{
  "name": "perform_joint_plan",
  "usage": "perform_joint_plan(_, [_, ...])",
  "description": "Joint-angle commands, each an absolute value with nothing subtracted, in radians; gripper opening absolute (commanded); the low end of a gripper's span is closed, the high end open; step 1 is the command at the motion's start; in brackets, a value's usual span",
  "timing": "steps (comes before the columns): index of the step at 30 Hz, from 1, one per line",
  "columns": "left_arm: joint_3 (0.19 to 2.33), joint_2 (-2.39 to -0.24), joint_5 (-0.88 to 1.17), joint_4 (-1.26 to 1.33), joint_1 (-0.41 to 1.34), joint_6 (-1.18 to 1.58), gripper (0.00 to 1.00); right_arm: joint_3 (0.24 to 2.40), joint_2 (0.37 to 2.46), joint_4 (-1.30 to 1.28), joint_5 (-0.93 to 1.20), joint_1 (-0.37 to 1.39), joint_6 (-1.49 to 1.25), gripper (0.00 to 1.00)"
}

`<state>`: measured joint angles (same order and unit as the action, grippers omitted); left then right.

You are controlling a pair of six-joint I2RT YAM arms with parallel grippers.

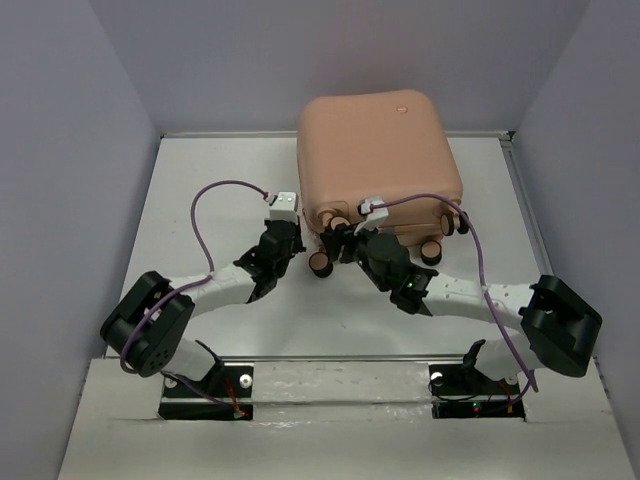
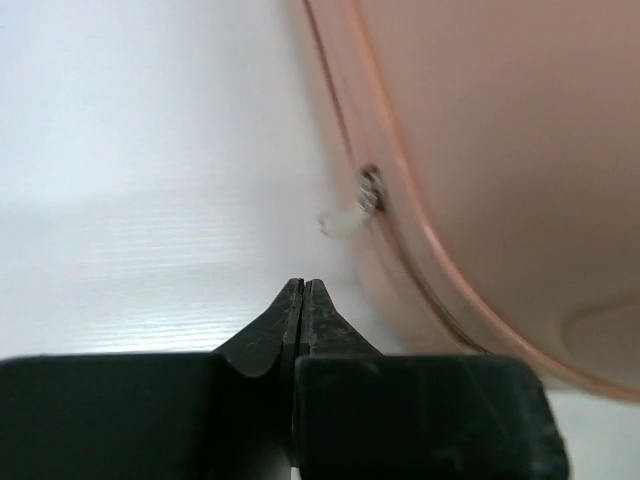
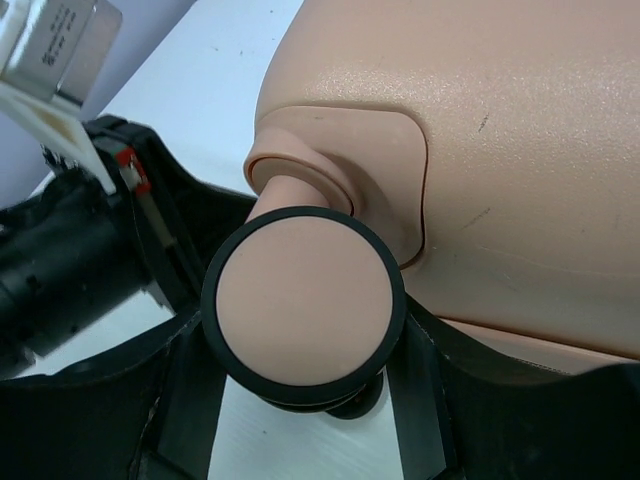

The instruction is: Pack the luggage

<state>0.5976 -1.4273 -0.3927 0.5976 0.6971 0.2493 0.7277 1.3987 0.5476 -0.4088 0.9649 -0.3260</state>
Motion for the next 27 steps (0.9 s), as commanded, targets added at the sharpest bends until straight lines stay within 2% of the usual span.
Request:
perform_joint_plan(1, [0.595,-1.37,-0.584,0.646,0.67,0.258,0.06,0.664,1.278,0.676,-0.356,1.019,-0.371,0.07])
perform_joint_plan(3, [0.592,-1.368,-0.586,0.647,0.652,0.274,0.06,0.641,1.25,0.666,-0.354,1.019,-0.382,0.07])
perform_joint_plan(6, [0.588,-1.361,-0.473,0.691,0.638,0.278,0.06,0.614,1.218,0.637,-0.344,1.019,-0.391,0.07])
perform_joint_plan(9, [0.5,-1.327,-0.177,0.768,0.656,0.258,0.06,0.626,1.226,0.614,-0.341,1.019,-0.382,0.07])
perform_joint_plan(14, [0.384,-1.267,0.055,0.795,0.693,0.252,0.06,0.643,1.238,0.604,-0.344,1.019,-0.379,0.07])
perform_joint_plan(18, [0.35,-1.212,0.075,0.785,0.739,0.259,0.36,0.649,1.236,0.603,-0.344,1.019,-0.38,0.07])
perform_joint_plan(19, [0.36,-1.206,0.06,0.779,0.742,0.258,0.47,0.65,1.236,0.601,-0.342,1.019,-0.382,0.07])
perform_joint_plan(22, [0.4,-1.227,0.023,0.765,0.747,0.261,0.59,0.652,1.235,0.598,-0.339,1.019,-0.385,0.07])
perform_joint_plan(27, [0.482,-1.314,-0.08,0.756,0.762,0.255,0.6,0.66,1.238,0.598,-0.322,1.019,-0.385,0.07])
